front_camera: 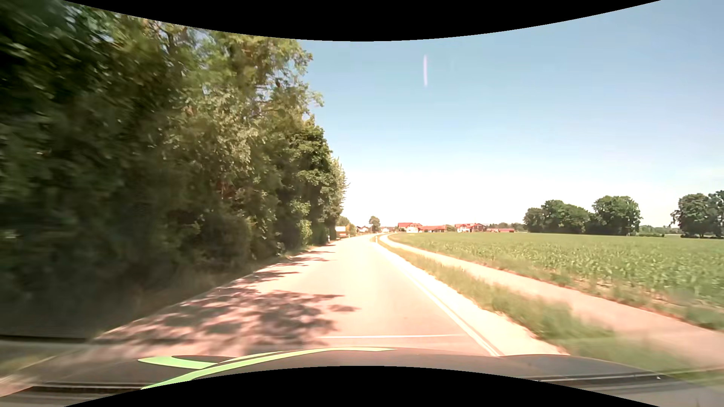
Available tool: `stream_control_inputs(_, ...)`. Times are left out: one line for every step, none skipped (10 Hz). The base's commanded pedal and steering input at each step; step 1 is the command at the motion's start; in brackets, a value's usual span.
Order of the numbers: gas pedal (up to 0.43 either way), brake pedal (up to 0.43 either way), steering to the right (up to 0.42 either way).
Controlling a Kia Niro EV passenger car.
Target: Follow the waypoints while adhering to traffic rules and regulations
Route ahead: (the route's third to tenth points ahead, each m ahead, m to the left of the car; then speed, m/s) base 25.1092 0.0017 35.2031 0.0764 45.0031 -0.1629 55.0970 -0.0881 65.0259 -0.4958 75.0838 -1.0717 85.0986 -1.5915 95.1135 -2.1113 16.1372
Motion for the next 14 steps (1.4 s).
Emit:
stream_control_inputs(0.02,0.0,-0.002)
stream_control_inputs(0.028,0.0,-0.003)
stream_control_inputs(0.028,0.0,-0.003)
stream_control_inputs(0.028,0.0,-0.004)
stream_control_inputs(0.028,0.0,-0.004)
stream_control_inputs(0.028,0.0,-0.005)
stream_control_inputs(0.028,0.0,-0.004)
stream_control_inputs(0.028,0.0,-0.004)
stream_control_inputs(0.028,0.0,-0.003)
stream_control_inputs(0.028,0.0,0.0)
stream_control_inputs(0.028,0.0,0.0)
stream_control_inputs(0.028,0.0,0.0)
stream_control_inputs(0.028,0.0,0.0)
stream_control_inputs(0.028,0.0,-0.001)
